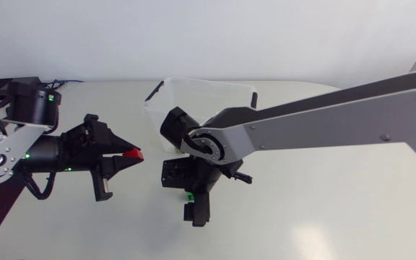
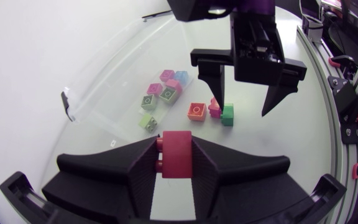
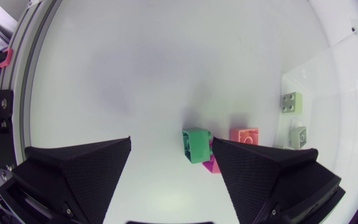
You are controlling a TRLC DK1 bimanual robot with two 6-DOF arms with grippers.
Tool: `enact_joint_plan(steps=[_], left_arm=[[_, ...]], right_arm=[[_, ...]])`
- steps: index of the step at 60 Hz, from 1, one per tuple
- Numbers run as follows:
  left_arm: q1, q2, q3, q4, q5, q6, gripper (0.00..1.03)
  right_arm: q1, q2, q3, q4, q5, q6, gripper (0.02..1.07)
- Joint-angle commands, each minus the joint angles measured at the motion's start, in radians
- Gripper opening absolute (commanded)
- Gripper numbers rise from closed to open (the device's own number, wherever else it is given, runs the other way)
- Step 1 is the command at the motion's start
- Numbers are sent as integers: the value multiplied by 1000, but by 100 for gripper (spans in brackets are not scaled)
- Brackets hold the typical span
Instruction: Pick up the duplo bricks and place them in the container
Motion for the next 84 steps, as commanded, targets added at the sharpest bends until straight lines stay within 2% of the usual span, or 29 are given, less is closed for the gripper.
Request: enact_joint_plan(steps=[1,11,16,23,27,33,38,49,59,66,71,75,79,81,82,83,84], left_arm=[[44,-33,-30,-7,30,-13,12],[117,-64,-41,-13,79,-13,12],[128,-65,-41,-12,83,-13,12],[133,-70,-30,-7,86,-14,12],[131,-67,-14,24,86,-51,12],[114,-56,26,94,86,-145,12],[88,-39,60,157,86,-217,12],[42,50,166,271,46,-343,12],[-62,281,305,424,-105,-431,13],[-120,427,407,450,-175,-448,14],[-169,544,499,473,-236,-459,23],[-186,594,542,473,-254,-464,29],[-197,645,592,456,-268,-464,43],[-197,666,615,435,-277,-464,62],[-197,668,618,433,-279,-464,64],[-197,668,621,421,-280,-462,74],[-197,668,623,419,-280,-462,75]], right_arm=[[-4,58,43,-33,-17,-41,96],[-19,126,80,-42,-28,-67,91],[-34,138,86,-44,-42,-78,79],[-43,123,73,-62,-46,-85,70],[-48,113,60,-65,-52,-90,53],[-62,112,49,-73,-52,-93,40],[-70,95,30,-90,-57,-94,23],[-68,-25,-19,-156,-57,-79,21],[-111,-180,14,-206,-54,-62,21],[-162,-255,60,-220,-54,-45,21],[-218,-282,96,-209,-60,-32,21],[-255,-285,119,-202,-72,-22,21],[-286,-282,135,-179,-75,-9,21],[-304,-275,153,-170,-85,2,21],[-309,-273,158,-163,-91,5,21],[-315,-272,164,-160,-95,10,21],[-320,-267,172,-156,-97,13,21]])
